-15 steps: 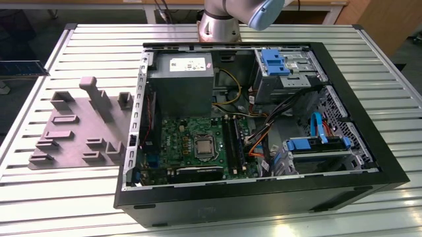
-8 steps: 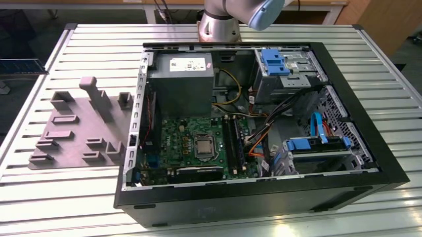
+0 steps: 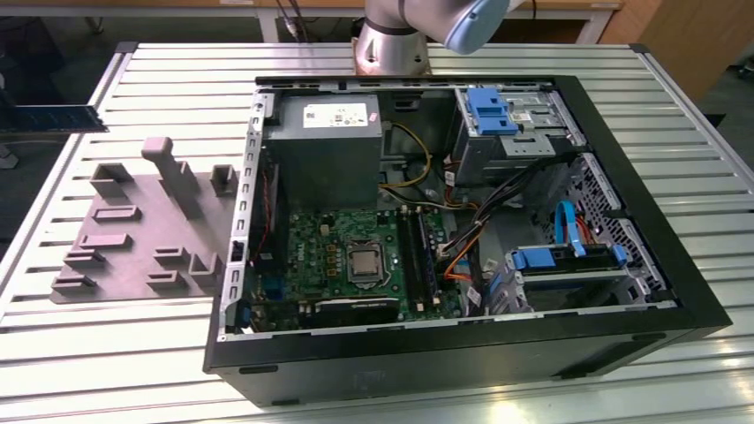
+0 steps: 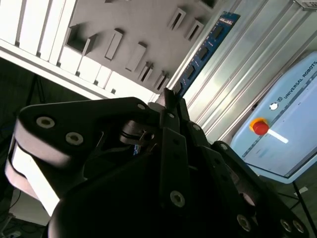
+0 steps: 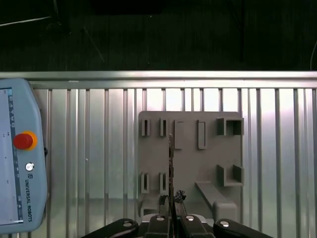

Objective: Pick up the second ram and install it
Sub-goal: 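Pick up the second ram and move it above second insertion slot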

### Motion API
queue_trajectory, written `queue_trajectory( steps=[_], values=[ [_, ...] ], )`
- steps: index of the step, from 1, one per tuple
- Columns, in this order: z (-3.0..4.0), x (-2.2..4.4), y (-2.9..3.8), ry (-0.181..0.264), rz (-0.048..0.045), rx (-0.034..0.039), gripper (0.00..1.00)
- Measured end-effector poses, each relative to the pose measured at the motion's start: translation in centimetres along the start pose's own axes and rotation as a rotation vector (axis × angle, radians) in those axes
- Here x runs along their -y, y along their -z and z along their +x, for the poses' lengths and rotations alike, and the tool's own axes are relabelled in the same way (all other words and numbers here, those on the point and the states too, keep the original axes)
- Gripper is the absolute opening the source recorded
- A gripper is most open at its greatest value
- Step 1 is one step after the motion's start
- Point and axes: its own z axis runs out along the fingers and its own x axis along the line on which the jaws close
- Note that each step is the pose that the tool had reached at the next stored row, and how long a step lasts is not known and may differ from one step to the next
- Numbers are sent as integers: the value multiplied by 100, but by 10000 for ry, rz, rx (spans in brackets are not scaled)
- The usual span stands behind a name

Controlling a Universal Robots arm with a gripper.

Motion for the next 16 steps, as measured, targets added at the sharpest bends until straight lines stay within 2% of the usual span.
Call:
queue_trajectory(
  steps=[10, 12, 16],
  values=[
    [-5, 235, 3, 0, 0, 0, 14],
    [-6, 293, 3, 0, 1, 0, 14],
    [-9, 459, 3, 0, 0, 0, 14]
  ],
)
